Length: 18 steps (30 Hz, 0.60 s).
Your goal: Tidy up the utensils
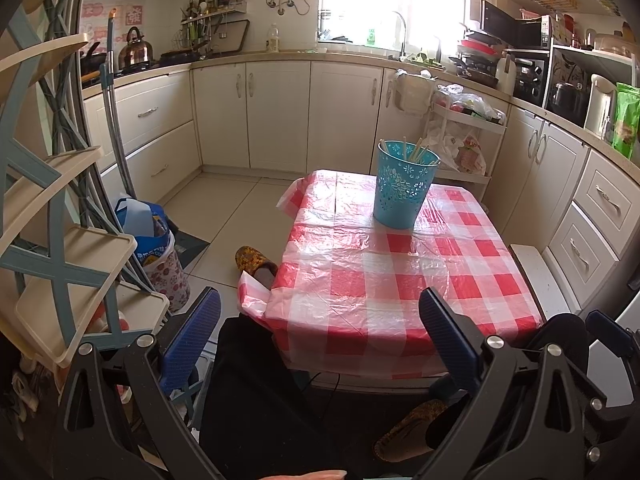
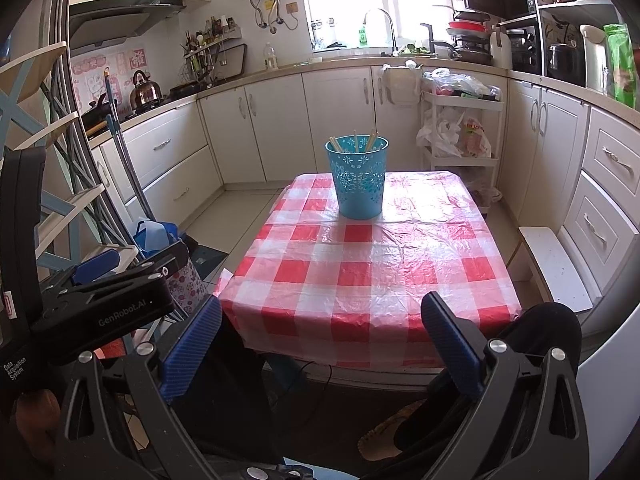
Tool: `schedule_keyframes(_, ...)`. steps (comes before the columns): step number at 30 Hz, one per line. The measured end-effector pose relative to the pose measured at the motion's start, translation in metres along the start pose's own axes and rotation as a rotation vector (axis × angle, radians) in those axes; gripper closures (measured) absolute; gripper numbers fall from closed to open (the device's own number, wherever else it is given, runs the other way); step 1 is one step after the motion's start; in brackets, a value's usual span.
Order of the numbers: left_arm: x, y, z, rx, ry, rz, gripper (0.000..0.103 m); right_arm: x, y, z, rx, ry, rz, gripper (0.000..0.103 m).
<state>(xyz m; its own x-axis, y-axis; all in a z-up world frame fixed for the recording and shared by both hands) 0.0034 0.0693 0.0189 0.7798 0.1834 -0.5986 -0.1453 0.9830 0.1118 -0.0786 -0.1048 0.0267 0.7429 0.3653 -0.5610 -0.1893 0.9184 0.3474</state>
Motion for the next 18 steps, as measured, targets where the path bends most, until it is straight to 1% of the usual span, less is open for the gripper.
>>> schedule_keyframes(18,-0.0004,-0.0013,-0.0016,0.0,0.001,0.001,0.008,0.001,0.0009,-0.0019,-0.001,0.003,-0.001,0.007)
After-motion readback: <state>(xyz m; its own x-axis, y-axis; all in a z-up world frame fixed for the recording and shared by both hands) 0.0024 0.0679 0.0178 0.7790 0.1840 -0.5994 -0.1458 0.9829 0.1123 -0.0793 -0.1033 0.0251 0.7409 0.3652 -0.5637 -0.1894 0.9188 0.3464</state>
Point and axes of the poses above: each gripper's, at about its wrist camera, not at the fingertips, and x roughly the way its jaws point, y to its left, z to its top, the point moved 6 cm from there along x, roughly the way its jaws point, and after that the axes turned 15 degrees about z, right-handed, at the moved point
